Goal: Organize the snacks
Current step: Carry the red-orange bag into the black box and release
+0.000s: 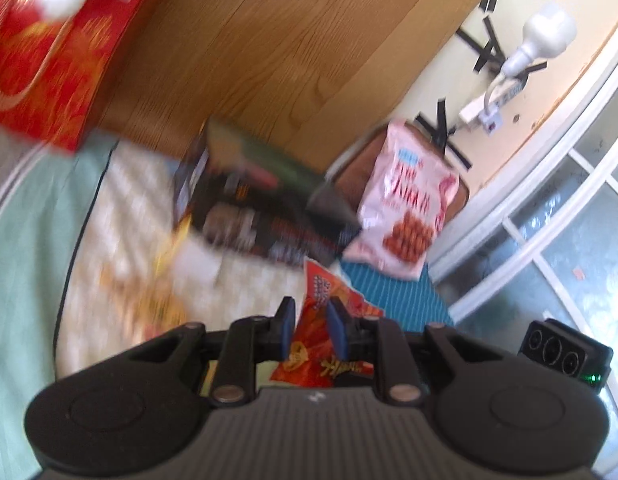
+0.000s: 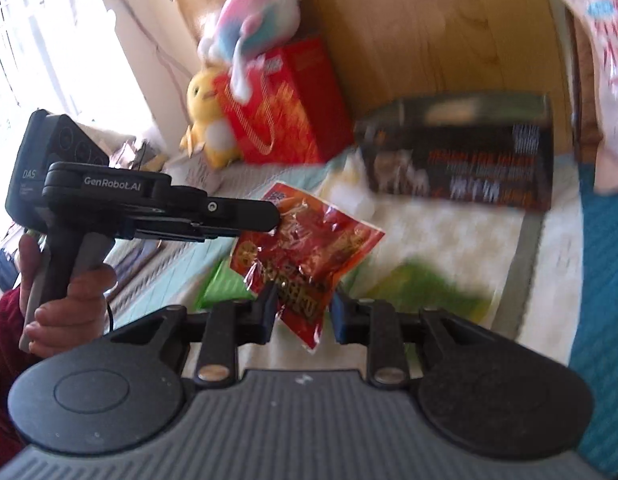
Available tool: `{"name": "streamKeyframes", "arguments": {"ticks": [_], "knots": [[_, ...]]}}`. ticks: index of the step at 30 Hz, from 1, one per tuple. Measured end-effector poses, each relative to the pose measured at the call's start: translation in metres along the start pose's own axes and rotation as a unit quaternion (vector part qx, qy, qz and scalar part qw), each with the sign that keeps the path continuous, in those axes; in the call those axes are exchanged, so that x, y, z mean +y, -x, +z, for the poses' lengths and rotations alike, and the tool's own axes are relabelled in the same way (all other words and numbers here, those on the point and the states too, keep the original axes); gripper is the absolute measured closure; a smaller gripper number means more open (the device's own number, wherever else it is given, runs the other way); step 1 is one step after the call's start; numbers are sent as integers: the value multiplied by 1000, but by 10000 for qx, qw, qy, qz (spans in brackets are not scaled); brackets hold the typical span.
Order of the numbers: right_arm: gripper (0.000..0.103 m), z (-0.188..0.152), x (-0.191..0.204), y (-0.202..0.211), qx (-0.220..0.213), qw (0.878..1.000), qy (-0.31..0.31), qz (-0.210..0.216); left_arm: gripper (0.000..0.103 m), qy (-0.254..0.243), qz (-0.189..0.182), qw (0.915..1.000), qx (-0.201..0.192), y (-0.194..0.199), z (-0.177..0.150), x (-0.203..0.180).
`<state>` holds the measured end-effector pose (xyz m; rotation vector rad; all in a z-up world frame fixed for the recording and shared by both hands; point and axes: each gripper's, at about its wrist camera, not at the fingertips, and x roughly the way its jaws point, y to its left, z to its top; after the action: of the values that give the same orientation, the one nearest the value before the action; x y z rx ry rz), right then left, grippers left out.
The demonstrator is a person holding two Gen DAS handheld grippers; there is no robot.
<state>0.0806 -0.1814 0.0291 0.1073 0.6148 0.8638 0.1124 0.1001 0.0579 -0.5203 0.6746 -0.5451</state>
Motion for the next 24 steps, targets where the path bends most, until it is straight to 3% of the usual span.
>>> {"name": "streamKeyframes", "arguments": {"ticks": [9,11,16,18,24], "knots": [[73,73,-47,-45,-386,9964,280,-694,84,-301,327,9988,-199,-77,90,0],[73,81,-59,-53,-402,9952,255,-860,80,-310,392,9986,-177,-96,100,2],[65,86,-80,-60,-498,9871,243,-1502,73,-533,778,9955,96,-144,101,1],[52,86,-84,-57,-534,9844,285,-1654,71,-509,836,9949,259,-158,96,4],[47,71,-83,-36,-865,9742,257,-2069,66,-591,715,9955,190,-136,85,-1]]}}
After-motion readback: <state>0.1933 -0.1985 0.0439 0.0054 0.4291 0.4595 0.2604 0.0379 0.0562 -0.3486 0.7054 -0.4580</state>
